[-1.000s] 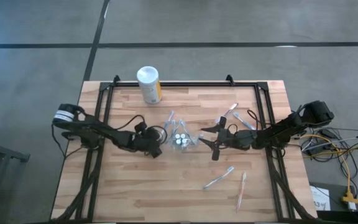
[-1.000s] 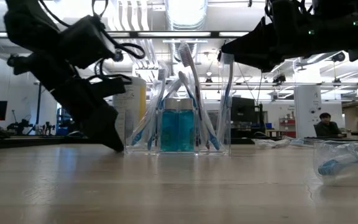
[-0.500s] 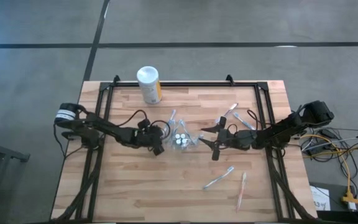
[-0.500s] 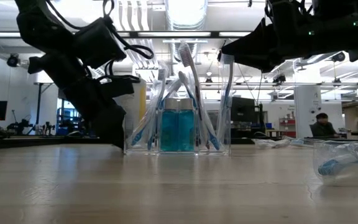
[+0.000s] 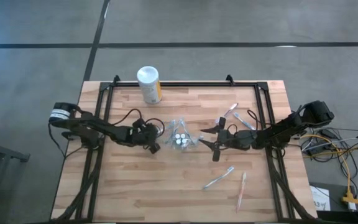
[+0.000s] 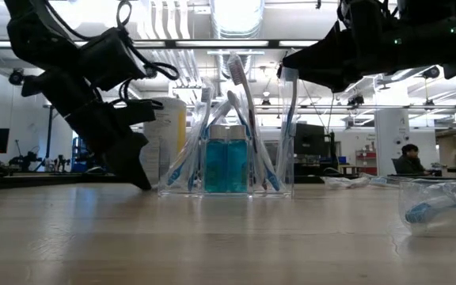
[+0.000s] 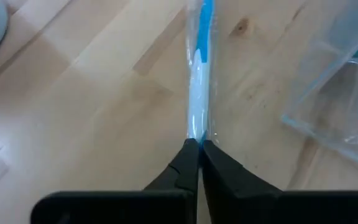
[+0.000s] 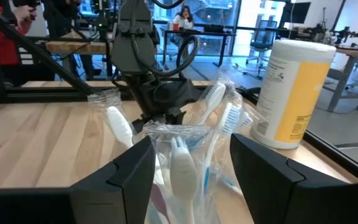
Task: Pick & Place toothbrushing station
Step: Put the blue toothbrush into the transparent organizer
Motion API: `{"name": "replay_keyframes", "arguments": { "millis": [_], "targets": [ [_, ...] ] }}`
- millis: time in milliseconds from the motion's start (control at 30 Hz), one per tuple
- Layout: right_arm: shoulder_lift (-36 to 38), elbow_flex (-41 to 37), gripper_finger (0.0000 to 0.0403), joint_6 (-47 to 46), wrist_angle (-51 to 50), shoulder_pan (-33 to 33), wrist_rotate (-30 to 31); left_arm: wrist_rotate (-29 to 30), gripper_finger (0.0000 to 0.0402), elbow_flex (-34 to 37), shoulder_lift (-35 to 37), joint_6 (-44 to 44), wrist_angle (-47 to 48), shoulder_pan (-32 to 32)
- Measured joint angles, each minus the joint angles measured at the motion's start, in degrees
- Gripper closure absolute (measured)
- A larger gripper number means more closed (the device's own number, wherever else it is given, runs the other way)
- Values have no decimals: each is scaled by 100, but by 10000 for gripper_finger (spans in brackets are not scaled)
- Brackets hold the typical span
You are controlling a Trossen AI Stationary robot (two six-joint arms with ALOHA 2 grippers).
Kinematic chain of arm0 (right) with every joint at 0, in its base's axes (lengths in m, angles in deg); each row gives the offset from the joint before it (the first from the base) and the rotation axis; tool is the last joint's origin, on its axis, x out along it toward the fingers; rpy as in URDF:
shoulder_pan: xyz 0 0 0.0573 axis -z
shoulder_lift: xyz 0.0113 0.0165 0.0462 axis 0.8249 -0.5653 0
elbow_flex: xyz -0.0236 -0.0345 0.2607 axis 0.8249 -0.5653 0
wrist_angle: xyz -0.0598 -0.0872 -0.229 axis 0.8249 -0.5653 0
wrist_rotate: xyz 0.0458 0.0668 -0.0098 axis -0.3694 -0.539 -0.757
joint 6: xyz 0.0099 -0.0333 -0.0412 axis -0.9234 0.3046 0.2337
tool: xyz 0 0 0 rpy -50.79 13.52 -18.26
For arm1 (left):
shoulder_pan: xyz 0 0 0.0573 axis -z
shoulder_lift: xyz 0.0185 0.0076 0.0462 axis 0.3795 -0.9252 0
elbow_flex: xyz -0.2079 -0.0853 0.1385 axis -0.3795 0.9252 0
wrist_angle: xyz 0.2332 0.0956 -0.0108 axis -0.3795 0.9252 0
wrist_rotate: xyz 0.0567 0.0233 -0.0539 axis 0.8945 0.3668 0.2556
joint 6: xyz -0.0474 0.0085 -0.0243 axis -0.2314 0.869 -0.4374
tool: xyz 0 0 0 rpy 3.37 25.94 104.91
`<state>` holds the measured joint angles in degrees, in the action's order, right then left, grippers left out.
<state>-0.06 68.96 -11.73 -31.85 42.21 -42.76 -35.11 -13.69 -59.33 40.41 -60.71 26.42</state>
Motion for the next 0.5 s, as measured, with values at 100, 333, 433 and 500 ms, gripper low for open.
{"name": "replay_keyframes", "arguments": {
  "millis": [100, 333, 433, 500],
  "targets": [
    [0, 0, 199, 0, 2, -12, 2, 171, 390, 112, 8, -194, 34, 39],
    [0, 0, 199, 28, -4, -13, 2, 942, 399, 146, 433, -681, 348, 526],
    [-1, 0, 199, 24, -16, -13, 4, 1253, 400, 199, 892, -930, 778, 842],
    [0, 0, 199, 27, -23, -22, 4, 1635, 400, 157, 1271, -1205, 980, 1064]
  ]
}}
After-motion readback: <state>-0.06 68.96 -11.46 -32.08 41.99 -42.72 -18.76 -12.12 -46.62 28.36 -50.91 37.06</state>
